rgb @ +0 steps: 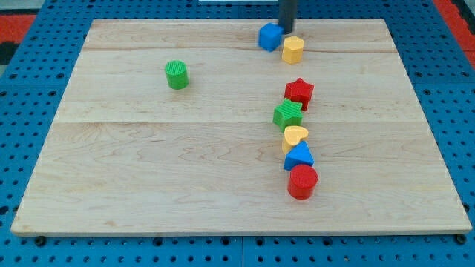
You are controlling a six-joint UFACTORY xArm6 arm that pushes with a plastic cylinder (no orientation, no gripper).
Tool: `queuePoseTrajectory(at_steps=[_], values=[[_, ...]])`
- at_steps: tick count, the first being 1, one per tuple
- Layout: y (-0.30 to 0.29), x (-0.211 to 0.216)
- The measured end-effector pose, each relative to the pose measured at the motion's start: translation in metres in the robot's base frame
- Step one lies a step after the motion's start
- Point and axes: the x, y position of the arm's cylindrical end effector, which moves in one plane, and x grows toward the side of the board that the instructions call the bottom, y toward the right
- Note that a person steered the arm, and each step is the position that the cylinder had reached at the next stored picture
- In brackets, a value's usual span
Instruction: Place green circle along with blue cube horizontally
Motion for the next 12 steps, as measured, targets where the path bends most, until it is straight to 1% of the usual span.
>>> queuePoseTrajectory(at_steps=[1,2,3,4,5,6,7,8,9,10,11,12], values=[[-0.074,0.012],[-0.077,0.048],[-0.077,0.014],[-0.021,0.017],[0.015,0.041],[-0.015,0.085],[-0.016,0.056],[-0.015,0.017],[-0.045,-0.011],[-0.076,0.055],[-0.079,0.068],[-0.040,0.069]])
